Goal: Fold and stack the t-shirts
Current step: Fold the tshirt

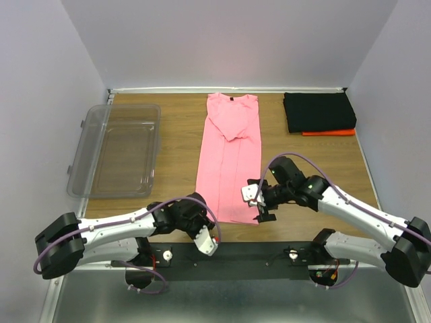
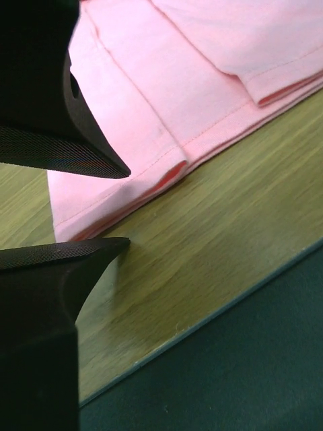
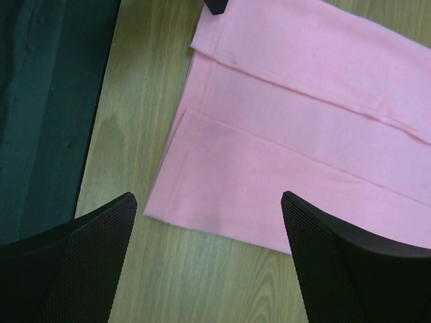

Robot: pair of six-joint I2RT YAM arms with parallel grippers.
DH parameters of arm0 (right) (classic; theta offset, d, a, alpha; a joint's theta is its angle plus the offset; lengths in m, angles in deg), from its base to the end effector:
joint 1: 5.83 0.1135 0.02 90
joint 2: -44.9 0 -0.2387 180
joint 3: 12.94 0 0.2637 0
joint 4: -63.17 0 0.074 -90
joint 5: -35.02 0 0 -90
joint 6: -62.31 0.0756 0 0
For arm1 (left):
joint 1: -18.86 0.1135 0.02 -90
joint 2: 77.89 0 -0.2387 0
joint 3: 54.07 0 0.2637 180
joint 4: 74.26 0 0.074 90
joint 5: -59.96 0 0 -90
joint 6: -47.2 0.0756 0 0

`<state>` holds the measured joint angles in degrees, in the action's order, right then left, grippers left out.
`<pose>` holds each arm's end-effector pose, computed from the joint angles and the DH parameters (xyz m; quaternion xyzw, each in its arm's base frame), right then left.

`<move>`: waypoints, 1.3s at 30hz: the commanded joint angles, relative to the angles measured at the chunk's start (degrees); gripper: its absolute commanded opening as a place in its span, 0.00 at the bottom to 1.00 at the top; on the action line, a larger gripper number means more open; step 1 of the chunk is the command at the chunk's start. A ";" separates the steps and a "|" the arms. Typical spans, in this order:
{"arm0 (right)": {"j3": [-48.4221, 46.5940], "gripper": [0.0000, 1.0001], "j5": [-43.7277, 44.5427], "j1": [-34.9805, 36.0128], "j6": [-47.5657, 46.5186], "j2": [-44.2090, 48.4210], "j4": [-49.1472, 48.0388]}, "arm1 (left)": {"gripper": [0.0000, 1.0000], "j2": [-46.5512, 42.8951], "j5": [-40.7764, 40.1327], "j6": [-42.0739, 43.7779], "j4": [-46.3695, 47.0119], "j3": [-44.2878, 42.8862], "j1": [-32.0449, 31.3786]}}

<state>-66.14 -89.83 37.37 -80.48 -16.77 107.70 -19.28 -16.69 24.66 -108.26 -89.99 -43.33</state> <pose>0.1522 0.2022 0.1761 -0.7359 0.5349 0.2577 0.3254 0.0872 -0.2027 0.0922 0.8753 0.3746 -0.0982 0.2895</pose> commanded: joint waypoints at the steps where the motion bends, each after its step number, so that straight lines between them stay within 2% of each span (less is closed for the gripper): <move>1: 1.21 0.95 0.75 0.66 -0.73 1.90 -0.09 | 0.48 0.72 -1.57 -2.77 0.81 -1.14 1.11; 3: 1.12 0.95 0.31 0.66 -0.73 2.43 0.09 | 0.48 1.59 -1.22 -2.86 -0.59 -1.49 1.29; 6: 0.68 0.95 0.48 0.57 -0.56 3.57 0.35 | 0.35 2.47 -1.13 -2.51 -1.22 -2.02 1.20; 8: 0.50 0.95 1.27 0.66 -0.38 4.62 0.53 | 0.31 3.44 -1.39 -2.51 -1.05 -2.46 1.29; 13: 1.38 0.96 4.87 0.57 -0.99 7.09 1.84 | 0.31 5.02 -1.83 -2.86 0.01 -3.25 1.72; 15: 2.34 0.97 5.40 0.66 -6.16 7.88 5.00 | 0.31 5.81 -2.18 -3.13 1.06 -3.78 2.16; 18: 2.88 0.98 4.80 0.57 -10.57 7.88 7.81 | 0.31 7.13 -2.79 -3.82 1.94 -4.48 2.34; 25: 2.61 0.97 2.24 0.57 -12.42 5.51 9.76 | 0.29 9.24 -3.59 -6.73 4.58 -5.80 3.22; 27: 2.96 0.96 2.68 0.57 -13.03 4.89 9.84 | 0.05 9.94 -3.76 -6.82 4.75 -6.24 3.13; 28: 3.40 0.96 2.68 0.57 -13.82 4.81 10.02 | 0.00 9.95 -3.85 -6.99 5.02 -6.33 3.13; 34: 5.25 0.95 -0.13 2.32 -16.02 3.32 10.64 | 0.00 9.16 -1.66 -6.82 4.67 -6.50 3.13; 39: 6.56 0.91 1.80 6.44 -10.07 -1.60 5.30 | 0.00 6.88 -1.39 -6.03 3.00 -6.15 3.13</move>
<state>-61.22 -87.73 40.89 -94.10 -15.66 116.20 -10.21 -19.29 18.39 -104.30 -94.97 -40.38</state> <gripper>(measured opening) 0.921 0.013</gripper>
